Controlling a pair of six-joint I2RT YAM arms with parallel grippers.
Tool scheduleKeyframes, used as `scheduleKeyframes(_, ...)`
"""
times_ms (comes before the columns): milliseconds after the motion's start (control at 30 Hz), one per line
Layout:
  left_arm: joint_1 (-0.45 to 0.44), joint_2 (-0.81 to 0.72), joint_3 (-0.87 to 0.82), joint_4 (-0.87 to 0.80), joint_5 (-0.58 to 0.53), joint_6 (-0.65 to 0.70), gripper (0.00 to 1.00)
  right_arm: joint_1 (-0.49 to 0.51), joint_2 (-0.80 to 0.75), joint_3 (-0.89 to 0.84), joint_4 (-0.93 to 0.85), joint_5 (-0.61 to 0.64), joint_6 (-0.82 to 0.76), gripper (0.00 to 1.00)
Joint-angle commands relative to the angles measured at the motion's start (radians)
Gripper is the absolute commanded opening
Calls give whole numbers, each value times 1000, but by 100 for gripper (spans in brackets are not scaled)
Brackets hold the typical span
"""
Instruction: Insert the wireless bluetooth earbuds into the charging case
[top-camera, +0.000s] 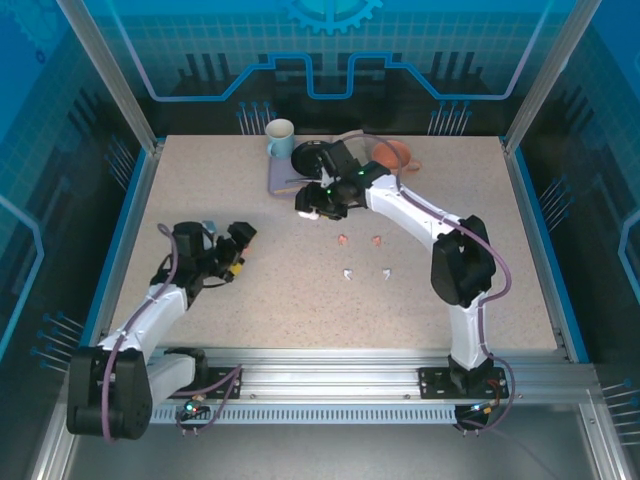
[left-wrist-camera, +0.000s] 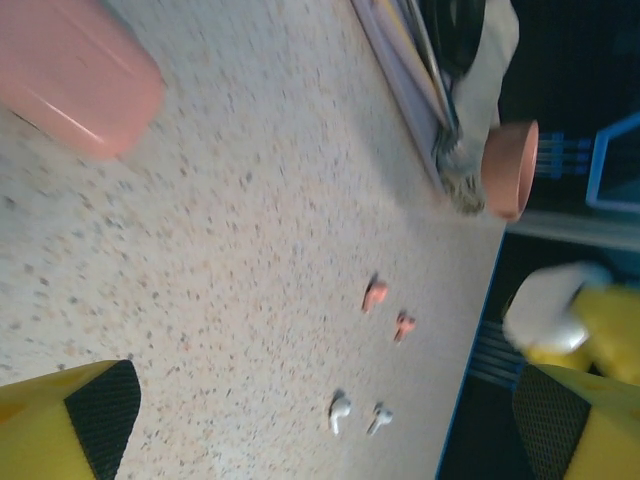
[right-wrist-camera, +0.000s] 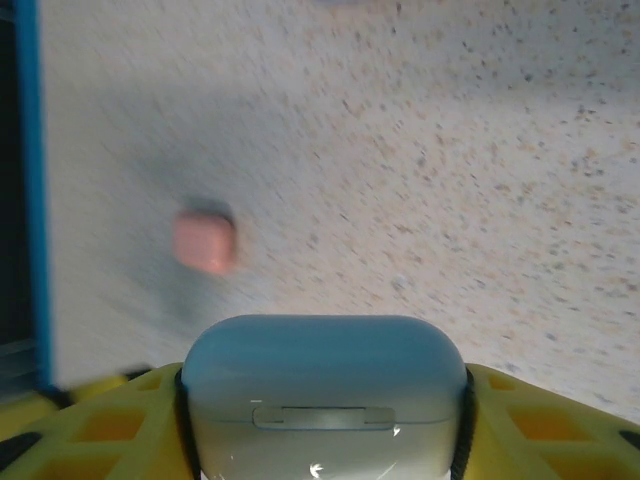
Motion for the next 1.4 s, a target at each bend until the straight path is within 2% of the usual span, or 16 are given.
scheduleKeyframes(0,-114,-10,-3,176,-103,51,99,-15,-2,41,88,-138,198,50)
scheduleKeyframes(133,-223,36,15,260,-212,134,94,-27,2,65,102,-171,270,50)
scheduleKeyframes(333,-279,153,67,388,-225,175,80,-23,-16,44,142,-194,356,50)
scheduleKeyframes(467,-286,187,93,437,-246,183,73,-15,-28,31,142,-191,381,50)
scheduleKeyframes(833,-289,256,171,477,-231,197,69,6,-43,14,167,-197,425,49)
scheduleKeyframes(1367,-300,334,229,517,-242,194,53,32,-51,7,188,-216,457,48)
